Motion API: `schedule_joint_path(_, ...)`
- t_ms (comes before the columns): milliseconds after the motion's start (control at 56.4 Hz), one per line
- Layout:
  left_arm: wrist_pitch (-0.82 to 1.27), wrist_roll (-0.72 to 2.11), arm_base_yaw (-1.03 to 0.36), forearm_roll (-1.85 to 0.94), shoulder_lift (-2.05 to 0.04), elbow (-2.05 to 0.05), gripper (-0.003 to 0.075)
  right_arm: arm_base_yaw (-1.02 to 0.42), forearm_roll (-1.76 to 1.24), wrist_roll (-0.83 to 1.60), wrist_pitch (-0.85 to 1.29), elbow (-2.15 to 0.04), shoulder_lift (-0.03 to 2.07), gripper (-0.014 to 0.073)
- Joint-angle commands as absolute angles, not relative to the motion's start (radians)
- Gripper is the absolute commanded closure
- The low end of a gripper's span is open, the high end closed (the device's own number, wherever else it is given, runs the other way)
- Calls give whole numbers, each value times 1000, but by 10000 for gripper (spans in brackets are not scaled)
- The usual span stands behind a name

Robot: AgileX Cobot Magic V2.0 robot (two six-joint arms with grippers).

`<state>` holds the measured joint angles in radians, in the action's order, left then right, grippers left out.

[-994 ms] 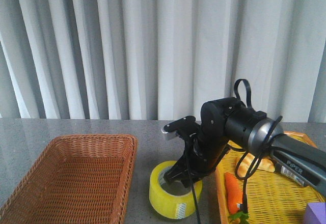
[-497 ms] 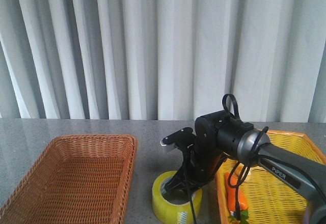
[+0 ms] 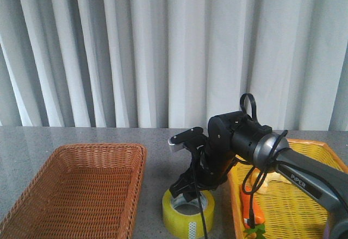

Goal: Transfer tape with both arms
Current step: 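Open the right gripper and raise it away from the tape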

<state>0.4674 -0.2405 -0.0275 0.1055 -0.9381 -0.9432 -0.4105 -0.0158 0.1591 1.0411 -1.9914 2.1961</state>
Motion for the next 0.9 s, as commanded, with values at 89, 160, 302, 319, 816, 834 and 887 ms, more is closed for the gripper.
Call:
schedule_joint_path(89,401,-248,-35,102,-930,-979,150,-403,-19,168,984,-2023,2094,169)
schedule_joint_path(160,400,-248,-35,103,-930,-979,150,-398,-19,168,954,-2023,2060,169)
schedule_joint_path(302,398,-205,-35,103,-930,-979,150,-356,-26,151,889,-2023,1974,181)
schedule_joint_path(319,395,-200,-35,103,-930,-979,150,-347,-27,144,881,-2023,1959,185)
schedule_joint_path(816,381,-195,-83,99,-930,-979,150,-59,-34,72,874,-2023,1602,394)
schedule_joint_path(834,380,-195,-83,99,-930,-979,150,-50,-34,72,877,-2023,1594,414)
schedule_joint_path(887,379,-195,-83,99,-930,-979,150,-13,-34,69,883,-2014,1560,463)
